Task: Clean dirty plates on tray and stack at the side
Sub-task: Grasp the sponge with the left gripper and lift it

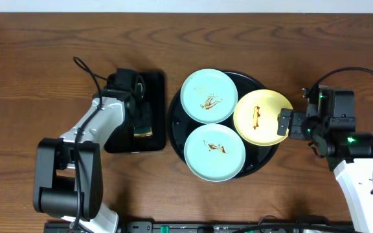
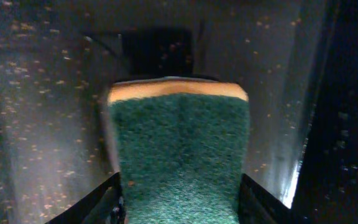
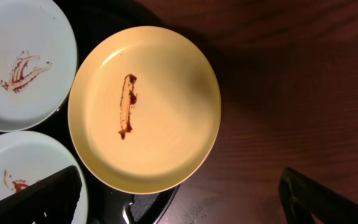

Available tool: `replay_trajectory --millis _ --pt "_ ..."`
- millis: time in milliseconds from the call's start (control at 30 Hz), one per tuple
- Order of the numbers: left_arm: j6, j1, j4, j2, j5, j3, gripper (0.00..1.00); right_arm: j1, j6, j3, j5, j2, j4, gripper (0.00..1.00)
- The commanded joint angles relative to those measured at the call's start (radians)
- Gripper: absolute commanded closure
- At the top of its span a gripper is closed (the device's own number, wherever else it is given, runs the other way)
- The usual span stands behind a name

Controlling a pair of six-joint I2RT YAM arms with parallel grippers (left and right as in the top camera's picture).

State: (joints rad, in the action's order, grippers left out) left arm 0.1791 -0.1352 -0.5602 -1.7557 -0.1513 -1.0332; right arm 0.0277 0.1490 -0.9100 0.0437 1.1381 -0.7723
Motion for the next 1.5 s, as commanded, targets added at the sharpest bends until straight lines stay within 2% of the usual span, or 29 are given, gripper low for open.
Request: replay_trajectory --millis 0,133,333,600,667,967,1067,1200,1467 --pt "-0.012 -0.032 -0.005 -0.008 0.042 -0.017 0.48 0.004 -0.008 -0.022 -0.014 0.001 0.001 0.01" --pt "-0.008 -0.058 -0.02 -0.008 0.079 -0.017 0.48 0.004 -0.008 -0.022 -0.013 0.001 -0.002 0.01" --pt "0.002 -0.062 -0.025 -0.008 0.085 -0.017 0.67 0.004 -0.008 -0.022 -0.013 0.001 -0.002 0.01" --pt "0.002 -0.062 -0.025 -0.008 0.085 -0.017 0.79 0.004 -0.008 -0.022 -0.013 0.001 -0.003 0.01" --pt "0.002 -0.062 -0.025 -0.008 0.085 -0.017 0.85 0.004 -0.008 -0.022 -0.013 0.001 -0.003 0.01" --pt "0.002 -0.062 -0.025 -0.012 0.085 -0.003 0.85 0.004 -0.008 -0.022 -0.013 0.001 -0.003 0.01" --pt "0.002 -0.062 -0.024 -0.013 0.085 -0.003 0.92 0.004 -0.008 -0.022 -0.013 0.001 -0.003 0.01" --pt "0.002 -0.06 -0.026 -0.005 0.085 -0.01 0.92 0.004 -0.008 -0.022 -0.013 0.001 -0.002 0.01" --pt "0.002 -0.06 -0.057 0.109 0.097 -0.032 0.93 0.004 -0.008 -0.022 -0.013 0.001 -0.002 0.01"
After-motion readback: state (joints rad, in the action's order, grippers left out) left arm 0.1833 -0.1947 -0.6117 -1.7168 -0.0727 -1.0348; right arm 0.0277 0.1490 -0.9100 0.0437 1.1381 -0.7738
